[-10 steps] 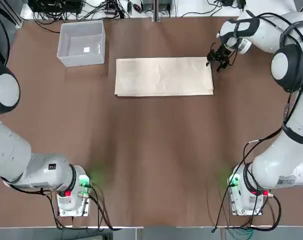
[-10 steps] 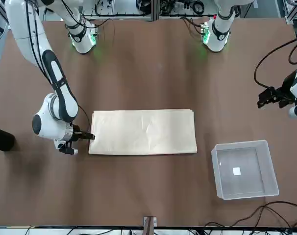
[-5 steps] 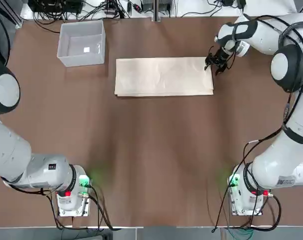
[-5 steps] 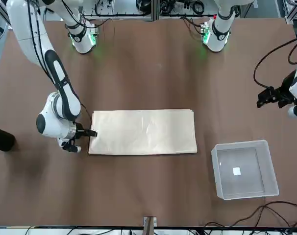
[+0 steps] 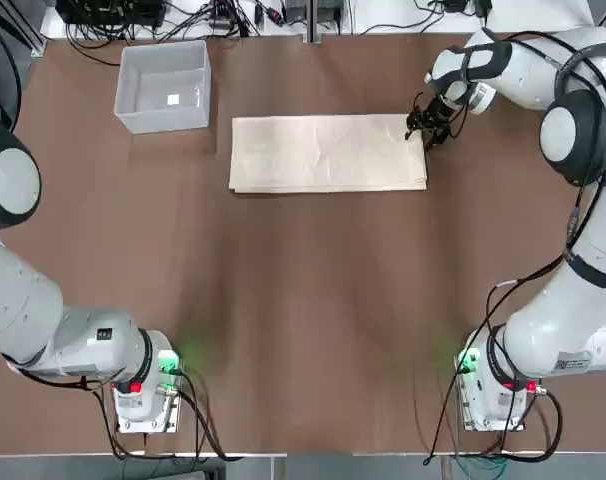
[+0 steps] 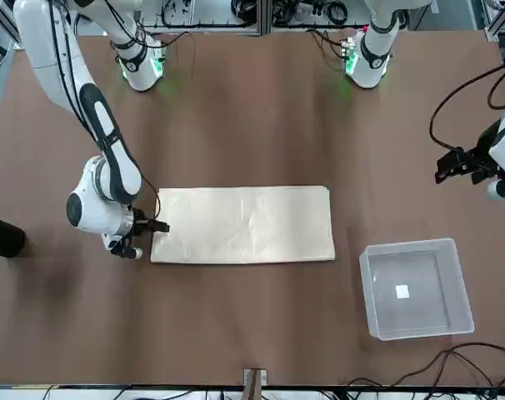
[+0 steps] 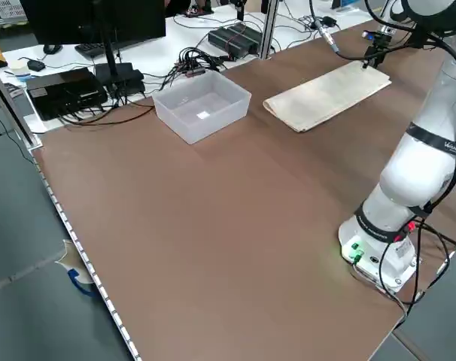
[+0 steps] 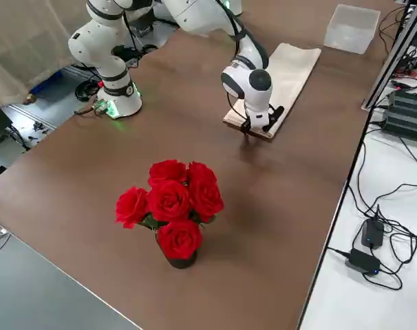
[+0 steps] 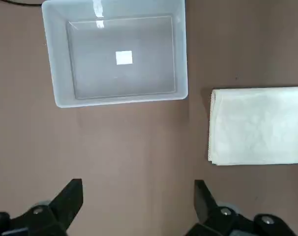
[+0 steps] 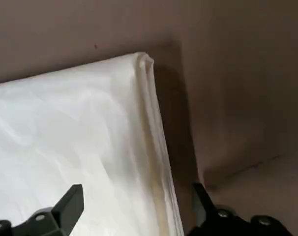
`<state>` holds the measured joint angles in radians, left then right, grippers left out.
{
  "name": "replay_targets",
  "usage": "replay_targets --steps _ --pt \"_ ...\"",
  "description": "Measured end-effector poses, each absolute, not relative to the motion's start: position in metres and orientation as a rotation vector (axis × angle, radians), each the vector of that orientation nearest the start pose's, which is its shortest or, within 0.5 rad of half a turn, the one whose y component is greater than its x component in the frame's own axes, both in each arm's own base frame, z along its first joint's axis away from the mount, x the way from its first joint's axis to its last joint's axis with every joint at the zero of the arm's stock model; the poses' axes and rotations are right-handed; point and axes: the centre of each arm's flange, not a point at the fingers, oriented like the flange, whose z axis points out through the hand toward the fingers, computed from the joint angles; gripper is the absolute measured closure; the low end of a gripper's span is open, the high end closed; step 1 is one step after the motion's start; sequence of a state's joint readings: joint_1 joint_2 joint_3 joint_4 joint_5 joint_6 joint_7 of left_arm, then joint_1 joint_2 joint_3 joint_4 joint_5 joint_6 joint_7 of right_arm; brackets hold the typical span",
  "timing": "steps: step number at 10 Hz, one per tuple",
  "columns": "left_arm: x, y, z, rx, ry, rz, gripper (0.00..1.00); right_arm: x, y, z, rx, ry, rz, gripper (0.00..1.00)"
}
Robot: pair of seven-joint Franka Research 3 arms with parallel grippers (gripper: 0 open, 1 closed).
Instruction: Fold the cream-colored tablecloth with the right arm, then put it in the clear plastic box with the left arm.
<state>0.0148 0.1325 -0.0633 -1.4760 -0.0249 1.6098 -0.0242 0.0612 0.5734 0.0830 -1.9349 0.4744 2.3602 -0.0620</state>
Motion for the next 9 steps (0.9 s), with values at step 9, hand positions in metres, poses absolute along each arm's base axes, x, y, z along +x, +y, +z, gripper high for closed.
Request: replay_targets --steps 9 --pt "0.598 -0.029 0.596 -3.175 0.037 0.000 0.00 0.590 0.099 0.165 -2.794 0.269 0.186 0.03"
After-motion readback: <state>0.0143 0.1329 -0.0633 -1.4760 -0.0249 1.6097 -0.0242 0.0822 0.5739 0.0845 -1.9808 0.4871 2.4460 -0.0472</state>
